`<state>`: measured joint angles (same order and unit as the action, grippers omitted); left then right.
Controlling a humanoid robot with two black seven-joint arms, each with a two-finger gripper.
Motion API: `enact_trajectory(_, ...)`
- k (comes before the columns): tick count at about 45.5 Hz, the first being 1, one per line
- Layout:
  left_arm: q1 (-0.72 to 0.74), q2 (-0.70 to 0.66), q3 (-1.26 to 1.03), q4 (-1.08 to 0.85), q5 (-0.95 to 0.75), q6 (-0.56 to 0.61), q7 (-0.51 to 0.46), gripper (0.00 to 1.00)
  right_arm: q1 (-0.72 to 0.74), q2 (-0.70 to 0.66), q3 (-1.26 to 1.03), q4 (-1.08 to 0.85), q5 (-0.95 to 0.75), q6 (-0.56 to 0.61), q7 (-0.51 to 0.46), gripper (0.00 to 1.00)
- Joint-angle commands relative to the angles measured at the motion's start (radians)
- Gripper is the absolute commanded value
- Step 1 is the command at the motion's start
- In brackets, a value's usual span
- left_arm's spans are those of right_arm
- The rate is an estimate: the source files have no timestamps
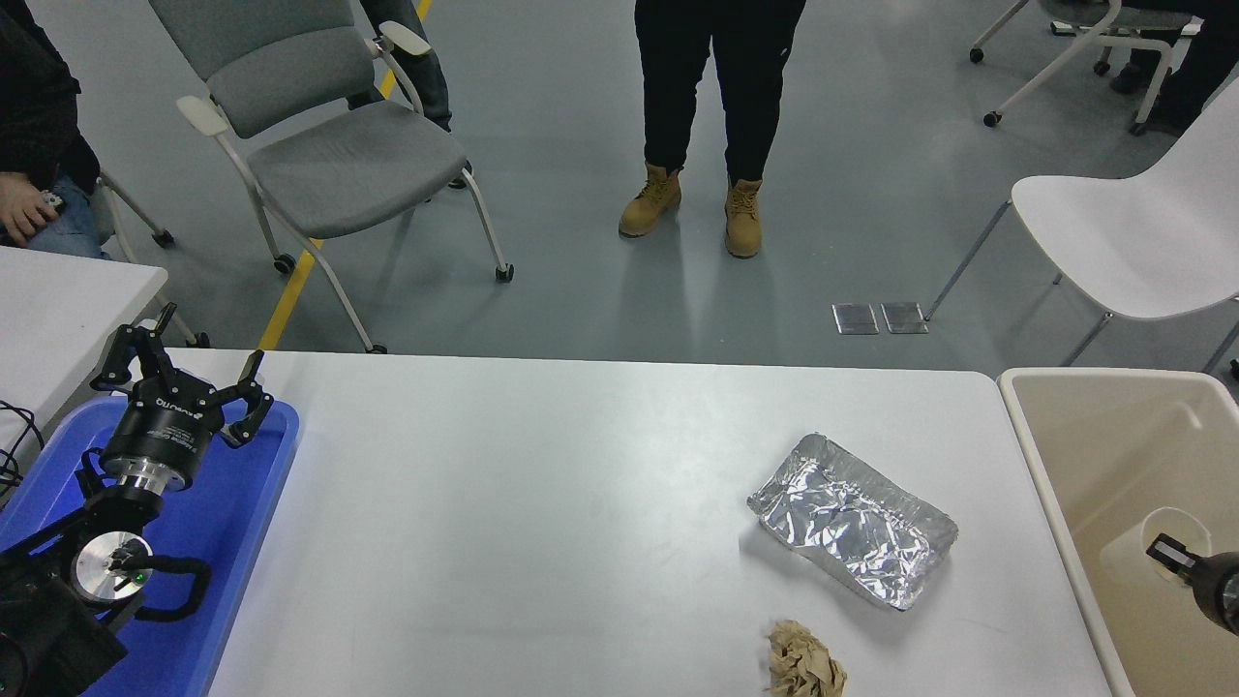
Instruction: Clean the table surface
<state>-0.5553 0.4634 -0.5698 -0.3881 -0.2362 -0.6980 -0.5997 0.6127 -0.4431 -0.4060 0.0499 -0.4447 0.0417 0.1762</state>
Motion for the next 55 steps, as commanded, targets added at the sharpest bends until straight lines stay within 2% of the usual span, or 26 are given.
enact_trajectory(1, 0.000, 0.000, -0.001, 0.000, 0.000, 0.000, 0.000, 1.00, 0.001, 0.001, 0.001, -0.009, 0.001, -0.100, 0.000, 0.81)
enact_trajectory(4, 0.000, 0.000, 0.001, 0.000, 0.000, 0.000, 0.000, 1.00, 0.002, 0.003, 0.001, -0.009, 0.001, -0.124, 0.000, 0.92)
enact_trajectory(10, 0.000, 0.000, -0.001, 0.000, 0.000, 0.000, 0.000, 1.00, 0.004, 0.004, 0.003, -0.010, 0.001, -0.138, 0.000, 0.96)
enact_trajectory(18, 0.000, 0.000, 0.001, 0.000, 0.000, 0.000, 0.001, 1.00, 0.039, -0.003, 0.061, -0.009, 0.001, -0.138, 0.000, 0.97)
enact_trajectory(39, 0.000, 0.000, -0.001, 0.000, 0.000, 0.000, 0.000, 1.00, 0.326, -0.112, 0.369, -0.005, 0.001, -0.126, -0.006, 0.98)
enact_trajectory(55, 0.000, 0.001, -0.001, 0.000, 0.000, 0.000, 0.000, 1.00, 0.418, -0.134, 0.651, 0.005, 0.032, -0.126, 0.003, 0.98)
